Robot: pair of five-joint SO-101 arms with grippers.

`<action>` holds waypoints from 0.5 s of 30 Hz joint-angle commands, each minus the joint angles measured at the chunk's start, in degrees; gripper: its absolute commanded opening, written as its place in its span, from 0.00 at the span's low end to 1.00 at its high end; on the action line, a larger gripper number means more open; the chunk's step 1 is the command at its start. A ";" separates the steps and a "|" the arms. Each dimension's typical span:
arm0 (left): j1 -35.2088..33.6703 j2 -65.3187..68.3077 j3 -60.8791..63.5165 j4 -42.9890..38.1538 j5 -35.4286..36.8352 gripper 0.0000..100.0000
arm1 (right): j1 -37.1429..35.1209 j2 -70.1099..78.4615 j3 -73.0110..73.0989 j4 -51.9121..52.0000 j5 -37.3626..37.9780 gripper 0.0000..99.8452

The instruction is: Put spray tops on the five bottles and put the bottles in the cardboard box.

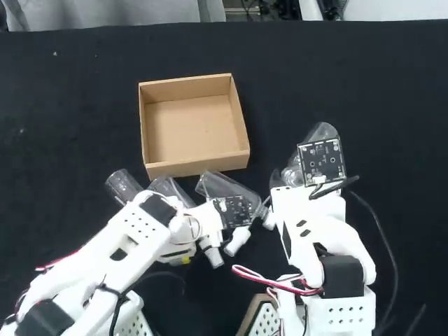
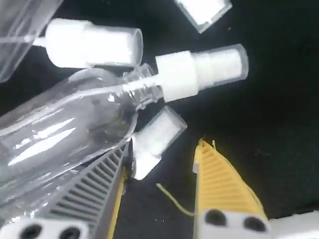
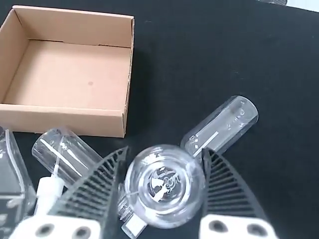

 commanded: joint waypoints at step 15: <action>0.75 9.58 -3.82 -8.00 2.46 0.14 | 0.97 -0.75 -0.31 -1.93 -0.35 0.13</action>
